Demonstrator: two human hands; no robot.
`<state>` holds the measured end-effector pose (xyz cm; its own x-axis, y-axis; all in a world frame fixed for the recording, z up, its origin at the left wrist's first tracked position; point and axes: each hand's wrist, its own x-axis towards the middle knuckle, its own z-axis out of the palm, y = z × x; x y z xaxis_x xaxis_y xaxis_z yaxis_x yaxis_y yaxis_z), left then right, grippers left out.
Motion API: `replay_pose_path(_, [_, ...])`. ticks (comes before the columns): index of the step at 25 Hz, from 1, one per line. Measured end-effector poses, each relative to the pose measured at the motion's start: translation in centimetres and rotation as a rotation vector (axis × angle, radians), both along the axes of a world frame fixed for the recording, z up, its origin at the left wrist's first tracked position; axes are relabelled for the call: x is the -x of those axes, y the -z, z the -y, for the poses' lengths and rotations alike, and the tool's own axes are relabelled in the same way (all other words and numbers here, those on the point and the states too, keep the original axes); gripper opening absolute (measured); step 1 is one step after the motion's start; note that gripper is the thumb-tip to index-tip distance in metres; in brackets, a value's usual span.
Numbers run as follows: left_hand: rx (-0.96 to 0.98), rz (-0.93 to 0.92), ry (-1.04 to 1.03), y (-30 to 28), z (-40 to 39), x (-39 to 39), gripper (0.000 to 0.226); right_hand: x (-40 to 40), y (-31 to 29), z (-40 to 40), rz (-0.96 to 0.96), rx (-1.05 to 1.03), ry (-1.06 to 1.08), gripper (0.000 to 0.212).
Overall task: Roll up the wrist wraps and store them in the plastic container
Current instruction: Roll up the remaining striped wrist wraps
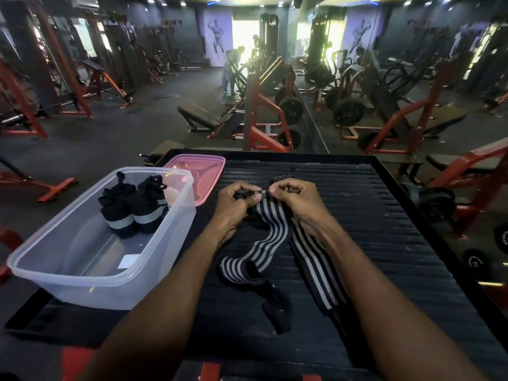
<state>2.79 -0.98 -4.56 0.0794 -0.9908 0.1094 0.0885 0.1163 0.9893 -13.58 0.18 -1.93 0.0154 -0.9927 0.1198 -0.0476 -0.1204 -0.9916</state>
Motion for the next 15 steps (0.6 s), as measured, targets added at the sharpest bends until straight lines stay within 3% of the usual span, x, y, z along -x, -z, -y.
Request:
replay_pose_path(2, [0.017, 0.005, 0.015, -0.15, -0.02, 0.10, 0.031, 0.08, 0.02, 0.11, -0.018, -0.004, 0.010, 0.005])
replay_pose_path(6, [-0.064, -0.092, 0.137, -0.64, -0.69, 0.43, 0.014, 0.40, -0.06, 0.17, -0.073, 0.070, 0.050, 0.019])
replay_pose_path(9, [0.004, 0.056, 0.050, -0.81, -0.54, 0.28, 0.008, 0.39, -0.05, 0.10, -0.140, 0.078, 0.035, 0.016])
replay_pose_path(12, [0.060, 0.101, -0.032, -0.90, -0.28, -0.03, 0.016, 0.25, -0.23, 0.07, -0.212, 0.039, -0.001, 0.015])
replay_pose_path(15, [-0.048, -0.071, 0.033, -0.90, -0.33, -0.02, 0.013, 0.39, -0.56, -0.32, -0.067, 0.020, 0.003, 0.017])
